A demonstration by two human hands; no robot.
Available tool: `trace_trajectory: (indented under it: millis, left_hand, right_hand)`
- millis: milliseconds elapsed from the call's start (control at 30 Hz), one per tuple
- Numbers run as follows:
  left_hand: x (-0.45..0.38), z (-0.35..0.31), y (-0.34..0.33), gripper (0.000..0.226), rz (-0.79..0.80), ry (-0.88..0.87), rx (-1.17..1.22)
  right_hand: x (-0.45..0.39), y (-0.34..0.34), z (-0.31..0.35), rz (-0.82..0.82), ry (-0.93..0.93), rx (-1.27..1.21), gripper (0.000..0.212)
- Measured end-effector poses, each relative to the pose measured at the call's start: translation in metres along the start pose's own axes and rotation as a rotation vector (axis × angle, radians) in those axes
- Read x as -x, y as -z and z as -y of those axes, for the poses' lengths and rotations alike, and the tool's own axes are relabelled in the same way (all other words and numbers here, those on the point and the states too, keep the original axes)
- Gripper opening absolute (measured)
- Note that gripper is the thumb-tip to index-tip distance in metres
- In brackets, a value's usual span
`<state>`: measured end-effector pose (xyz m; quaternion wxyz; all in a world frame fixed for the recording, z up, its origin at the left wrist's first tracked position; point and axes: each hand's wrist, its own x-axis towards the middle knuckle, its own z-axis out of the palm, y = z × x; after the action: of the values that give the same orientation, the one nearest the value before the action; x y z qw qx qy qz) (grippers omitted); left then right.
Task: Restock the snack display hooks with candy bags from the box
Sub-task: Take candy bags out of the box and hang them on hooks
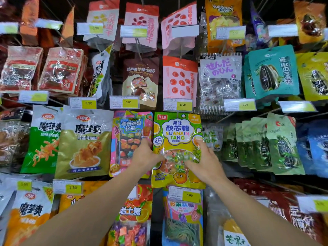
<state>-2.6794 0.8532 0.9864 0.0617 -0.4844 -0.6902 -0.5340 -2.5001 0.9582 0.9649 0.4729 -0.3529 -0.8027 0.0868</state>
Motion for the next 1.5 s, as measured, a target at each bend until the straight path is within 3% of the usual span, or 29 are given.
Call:
trace_trajectory:
  millis: [233, 500, 900, 1367, 1500]
  left_hand:
    - [-0.001, -0.006, 0.001, 0.031, -0.005, -0.077, -0.14]
    - [0.014, 0.009, 0.009, 0.063, 0.148, -0.098, -0.173]
    - [0.078, 0.05, 0.067, 0.05, 0.183, -0.215, -0.011]
    - [0.241, 0.118, 0.132, 0.039, 0.353, -0.021, 0.087]
    - [0.32, 0.163, 0.161, 0.044, 0.42, 0.153, 0.067]
  right_hand:
    - [-0.008, 0.002, 0.012, -0.04, -0.046, 0.13, 0.056]
    - [0.011, -0.007, 0.013, 0.112, -0.089, 0.125, 0.072]
    - [0.097, -0.006, 0.073, 0.018, -0.15, 0.33, 0.069]
    - [0.293, -0.049, 0.159, 0.238, -0.218, 0.281, 0.062]
    - [0.379, -0.082, 0.174, 0.416, -0.247, 0.22, 0.063]
